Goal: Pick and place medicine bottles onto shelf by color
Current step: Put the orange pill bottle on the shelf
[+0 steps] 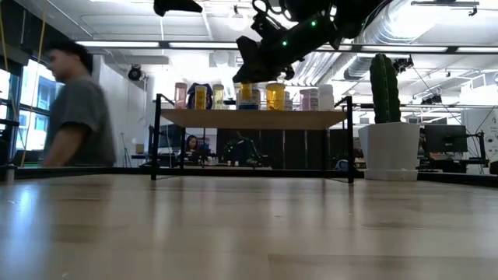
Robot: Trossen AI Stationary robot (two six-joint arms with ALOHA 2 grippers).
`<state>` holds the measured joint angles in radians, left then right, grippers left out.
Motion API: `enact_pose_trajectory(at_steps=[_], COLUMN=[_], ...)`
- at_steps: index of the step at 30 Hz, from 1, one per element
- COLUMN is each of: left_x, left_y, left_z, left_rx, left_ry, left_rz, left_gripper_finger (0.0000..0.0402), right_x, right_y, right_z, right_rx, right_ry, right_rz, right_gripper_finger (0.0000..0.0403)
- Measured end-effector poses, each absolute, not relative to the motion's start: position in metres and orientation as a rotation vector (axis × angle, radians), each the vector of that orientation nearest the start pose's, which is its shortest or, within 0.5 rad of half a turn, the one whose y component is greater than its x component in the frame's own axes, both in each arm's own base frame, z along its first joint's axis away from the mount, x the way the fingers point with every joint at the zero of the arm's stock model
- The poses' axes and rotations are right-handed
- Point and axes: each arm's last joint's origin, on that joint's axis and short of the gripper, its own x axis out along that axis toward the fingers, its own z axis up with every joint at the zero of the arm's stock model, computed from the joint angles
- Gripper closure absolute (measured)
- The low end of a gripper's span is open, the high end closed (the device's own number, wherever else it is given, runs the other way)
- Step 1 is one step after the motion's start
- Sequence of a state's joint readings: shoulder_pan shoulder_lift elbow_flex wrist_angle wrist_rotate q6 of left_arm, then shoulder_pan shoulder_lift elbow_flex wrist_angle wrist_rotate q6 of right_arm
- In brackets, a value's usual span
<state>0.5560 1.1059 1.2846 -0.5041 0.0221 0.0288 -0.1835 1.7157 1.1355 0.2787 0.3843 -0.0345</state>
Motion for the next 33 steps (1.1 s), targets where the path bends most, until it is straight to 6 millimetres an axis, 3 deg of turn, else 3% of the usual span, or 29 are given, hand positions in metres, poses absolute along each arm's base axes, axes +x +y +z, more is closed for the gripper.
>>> enact_pose_trajectory(at_steps=[7,33], left_x=[0.19,0.191], left_y=[0.118,0.118], left_z=[0.411,0.411], left_rx=[-0.066,-0.065], left_ry=[0.324,0.325], left_rz=[0.524,0.524], left_gripper_finger=[0.0167,0.0167], right_x=[0.376,0.373], right_y=[-0.089,-0.089], right_z=[0.252,0.243], right_rx=[-0.051,-0.005], right_ry=[0.322,0.402], right_rz=[-0.518,-0.541], right_gripper_finger=[0.0305,0.0305])
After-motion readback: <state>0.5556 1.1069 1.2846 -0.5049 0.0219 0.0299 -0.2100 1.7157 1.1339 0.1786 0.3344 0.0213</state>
